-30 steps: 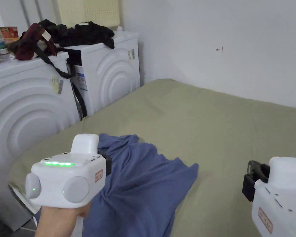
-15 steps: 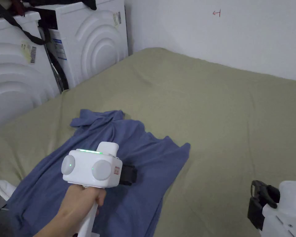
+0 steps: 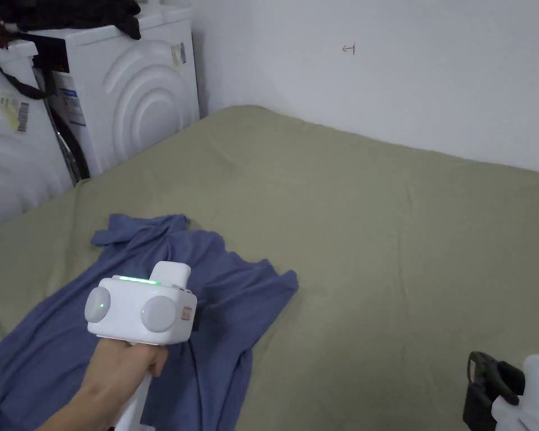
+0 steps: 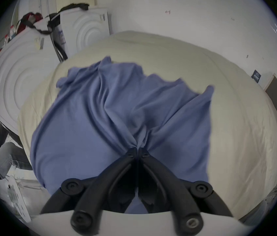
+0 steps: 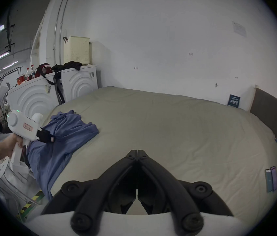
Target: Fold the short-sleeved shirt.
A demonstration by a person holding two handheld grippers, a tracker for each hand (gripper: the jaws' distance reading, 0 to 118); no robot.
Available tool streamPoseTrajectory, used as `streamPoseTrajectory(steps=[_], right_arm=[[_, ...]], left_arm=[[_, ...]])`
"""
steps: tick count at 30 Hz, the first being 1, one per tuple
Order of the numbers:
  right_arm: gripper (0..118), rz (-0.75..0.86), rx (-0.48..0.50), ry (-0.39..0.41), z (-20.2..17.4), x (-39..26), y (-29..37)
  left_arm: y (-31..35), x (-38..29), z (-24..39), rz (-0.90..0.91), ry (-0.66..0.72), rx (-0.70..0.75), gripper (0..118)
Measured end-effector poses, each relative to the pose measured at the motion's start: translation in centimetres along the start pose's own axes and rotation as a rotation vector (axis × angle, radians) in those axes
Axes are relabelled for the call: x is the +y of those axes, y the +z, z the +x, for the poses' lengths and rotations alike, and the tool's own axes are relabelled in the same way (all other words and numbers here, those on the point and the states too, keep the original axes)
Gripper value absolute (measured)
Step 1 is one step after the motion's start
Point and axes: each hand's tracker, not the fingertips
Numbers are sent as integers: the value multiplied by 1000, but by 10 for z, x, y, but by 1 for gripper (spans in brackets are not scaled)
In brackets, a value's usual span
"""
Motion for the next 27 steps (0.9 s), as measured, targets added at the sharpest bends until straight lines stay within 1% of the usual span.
streamPoseTrajectory(steps=[2, 5, 8, 11, 15, 16, 20, 23, 27], right_arm=[[2, 12, -30, -10, 14, 2, 13], [2, 42, -57, -31, 38, 2, 38], [2, 58, -120, -20, 63, 1, 58], [2, 66, -174, -35, 87, -2, 78], [2, 65, -259, -54, 119, -9, 100], [2, 62, -279, -60, 127, -11, 106], [2, 53, -369, -101, 159, -21, 124], [2, 38, -422, -114, 178, -26, 133], [2, 21, -465, -129, 197, -34, 138]], left_arm=[[22, 12, 14, 44, -30, 1, 0], [48, 26, 43, 89, -72, -59, 0], [68, 47, 86, 150, -133, -110, 0], [85, 69, 144, 195, -173, -216, 0], [101, 89, 241, 248, -288, -341, 0], [104, 92, 268, 256, -303, -391, 0], [116, 90, 366, 262, -391, -553, 0], [124, 77, 426, 238, -431, -676, 0], [117, 49, 480, 182, -456, -772, 0]])
